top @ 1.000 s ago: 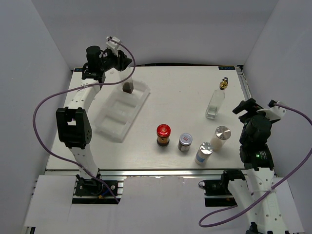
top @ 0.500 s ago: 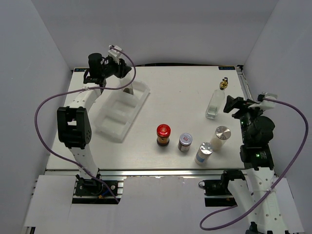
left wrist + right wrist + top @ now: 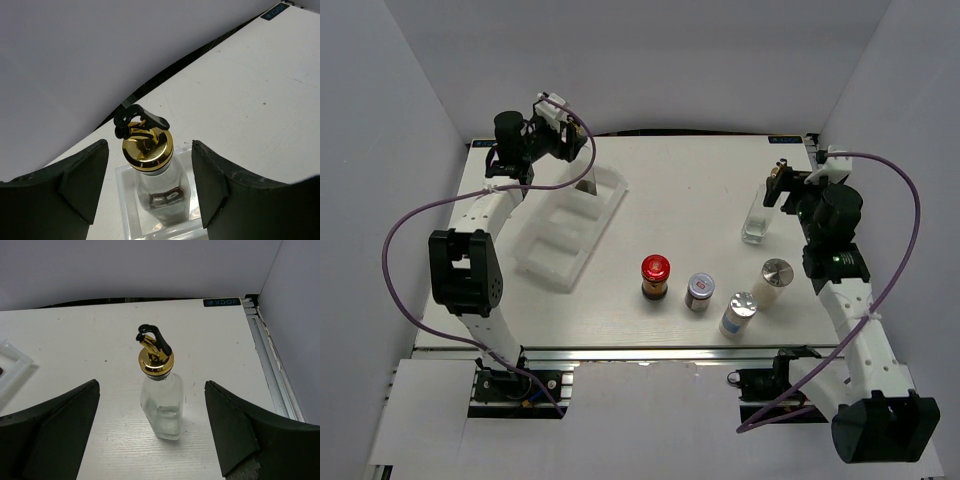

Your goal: Organize the condiment bottles

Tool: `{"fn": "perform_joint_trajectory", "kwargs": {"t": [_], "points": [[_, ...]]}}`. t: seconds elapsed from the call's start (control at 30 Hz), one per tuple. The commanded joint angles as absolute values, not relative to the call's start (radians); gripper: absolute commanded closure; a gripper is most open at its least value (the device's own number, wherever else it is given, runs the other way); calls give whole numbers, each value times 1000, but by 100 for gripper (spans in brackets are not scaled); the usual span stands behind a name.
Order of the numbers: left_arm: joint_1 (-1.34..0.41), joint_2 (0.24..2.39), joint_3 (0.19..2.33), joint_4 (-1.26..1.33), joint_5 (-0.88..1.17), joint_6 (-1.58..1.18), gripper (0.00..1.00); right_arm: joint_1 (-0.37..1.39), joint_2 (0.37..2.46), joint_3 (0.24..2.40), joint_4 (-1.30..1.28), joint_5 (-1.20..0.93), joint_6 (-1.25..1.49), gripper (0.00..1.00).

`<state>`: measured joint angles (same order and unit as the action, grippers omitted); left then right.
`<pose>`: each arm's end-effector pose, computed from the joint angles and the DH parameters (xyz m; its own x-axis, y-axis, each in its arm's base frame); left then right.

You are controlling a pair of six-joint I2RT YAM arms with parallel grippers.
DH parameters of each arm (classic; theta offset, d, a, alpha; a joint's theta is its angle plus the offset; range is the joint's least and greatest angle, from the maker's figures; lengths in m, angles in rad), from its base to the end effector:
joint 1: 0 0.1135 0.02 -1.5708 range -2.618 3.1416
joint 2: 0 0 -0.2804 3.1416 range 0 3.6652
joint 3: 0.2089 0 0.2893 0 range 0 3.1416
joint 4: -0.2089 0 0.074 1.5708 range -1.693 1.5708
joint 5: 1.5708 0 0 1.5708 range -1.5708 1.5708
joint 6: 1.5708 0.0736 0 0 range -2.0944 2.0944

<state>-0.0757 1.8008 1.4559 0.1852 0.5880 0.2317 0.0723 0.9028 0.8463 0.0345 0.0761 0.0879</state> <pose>0.4995 -0.0788 0.3258 -0.0145 0.1927 -0.9811 0.6291 0.7644 0.1409 0.2793 0.0146 0.3743 -0.0215 0.0862 -0.9960 0.0057 0.9963 0.0861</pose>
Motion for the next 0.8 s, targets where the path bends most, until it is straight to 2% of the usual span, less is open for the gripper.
{"fn": "perform_joint_trajectory", "kwargs": {"t": [0.0, 0.03, 0.07, 0.13, 0.17, 0.37, 0.47, 0.67, 0.7, 0.77], "points": [[-74, 1740, 1453, 181, 571, 244, 23, 69, 958, 917, 103, 95, 60, 11], [-72, 1736, 1451, 172, 572, 244, 12, 71, 971, 922, 104, 98, 57, 11], [-72, 1732, 1450, 172, 572, 247, 8, 69, 983, 928, 110, 106, 54, 11], [-74, 1717, 1444, 172, 568, 244, 7, 71, 1023, 934, 121, 123, 52, 11], [-74, 1712, 1443, 173, 566, 235, 2, 69, 1037, 945, 123, 127, 52, 11], [-74, 1661, 1439, 163, 552, 210, 2, 69, 1117, 960, 120, 117, 58, 14], [-72, 1628, 1433, 160, 561, 190, 2, 71, 1163, 963, 129, 121, 55, 23], [-74, 1524, 1395, 147, 569, 144, 2, 71, 1239, 986, 146, 74, 54, 33], [-74, 1508, 1382, 152, 566, 138, 2, 71, 1246, 988, 149, 68, 54, 41], [-74, 1471, 1361, 153, 542, 107, 2, 71, 1258, 988, 161, 66, 58, 46]]}}
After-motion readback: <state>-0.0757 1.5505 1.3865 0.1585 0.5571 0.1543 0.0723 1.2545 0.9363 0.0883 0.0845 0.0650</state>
